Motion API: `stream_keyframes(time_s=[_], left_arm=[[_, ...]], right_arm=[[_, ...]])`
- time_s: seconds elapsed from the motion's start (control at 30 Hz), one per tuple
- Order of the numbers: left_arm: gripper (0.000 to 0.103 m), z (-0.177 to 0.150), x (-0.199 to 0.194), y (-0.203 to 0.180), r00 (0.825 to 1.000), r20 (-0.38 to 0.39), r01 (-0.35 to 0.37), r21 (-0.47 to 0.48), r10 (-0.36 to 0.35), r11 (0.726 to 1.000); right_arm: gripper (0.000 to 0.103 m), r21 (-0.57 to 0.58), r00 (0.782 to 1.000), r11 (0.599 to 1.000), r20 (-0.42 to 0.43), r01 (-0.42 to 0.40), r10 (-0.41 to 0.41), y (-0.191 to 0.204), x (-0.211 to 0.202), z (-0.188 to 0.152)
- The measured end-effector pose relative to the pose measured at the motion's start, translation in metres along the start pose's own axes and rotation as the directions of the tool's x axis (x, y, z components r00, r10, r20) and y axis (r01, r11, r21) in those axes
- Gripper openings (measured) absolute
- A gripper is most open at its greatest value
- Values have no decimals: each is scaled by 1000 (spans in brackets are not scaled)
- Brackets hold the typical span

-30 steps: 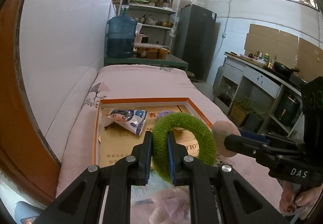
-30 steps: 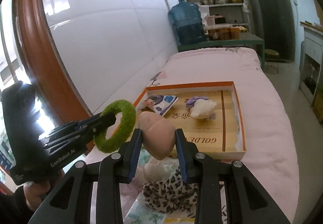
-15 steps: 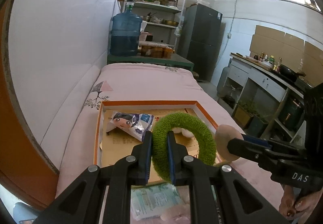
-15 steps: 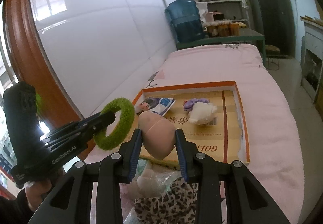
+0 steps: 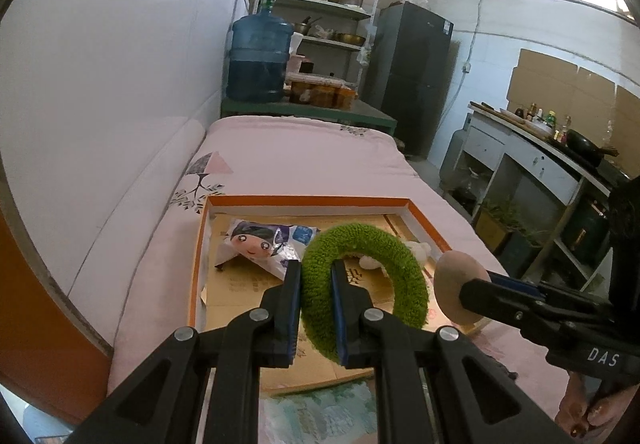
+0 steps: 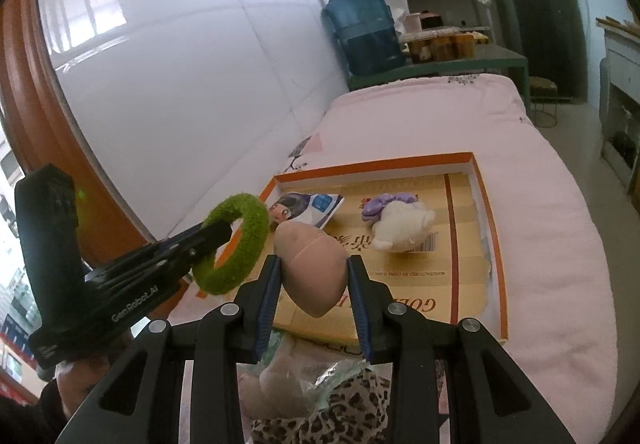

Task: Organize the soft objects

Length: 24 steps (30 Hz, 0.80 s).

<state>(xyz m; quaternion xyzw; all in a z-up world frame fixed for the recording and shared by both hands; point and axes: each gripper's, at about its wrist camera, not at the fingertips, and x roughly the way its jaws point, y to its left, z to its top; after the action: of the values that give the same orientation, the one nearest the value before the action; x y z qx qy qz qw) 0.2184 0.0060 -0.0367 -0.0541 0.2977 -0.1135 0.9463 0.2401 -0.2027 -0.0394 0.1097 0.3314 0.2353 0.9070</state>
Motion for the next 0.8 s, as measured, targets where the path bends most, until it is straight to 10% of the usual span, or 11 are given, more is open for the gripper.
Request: stream_keyframes(time_s=[0.8], left_arm=[[15, -15, 55, 14, 990, -123, -65, -1, 65, 998]], right_arm=[[34, 8, 988, 998, -142, 66, -64, -27, 58, 1]])
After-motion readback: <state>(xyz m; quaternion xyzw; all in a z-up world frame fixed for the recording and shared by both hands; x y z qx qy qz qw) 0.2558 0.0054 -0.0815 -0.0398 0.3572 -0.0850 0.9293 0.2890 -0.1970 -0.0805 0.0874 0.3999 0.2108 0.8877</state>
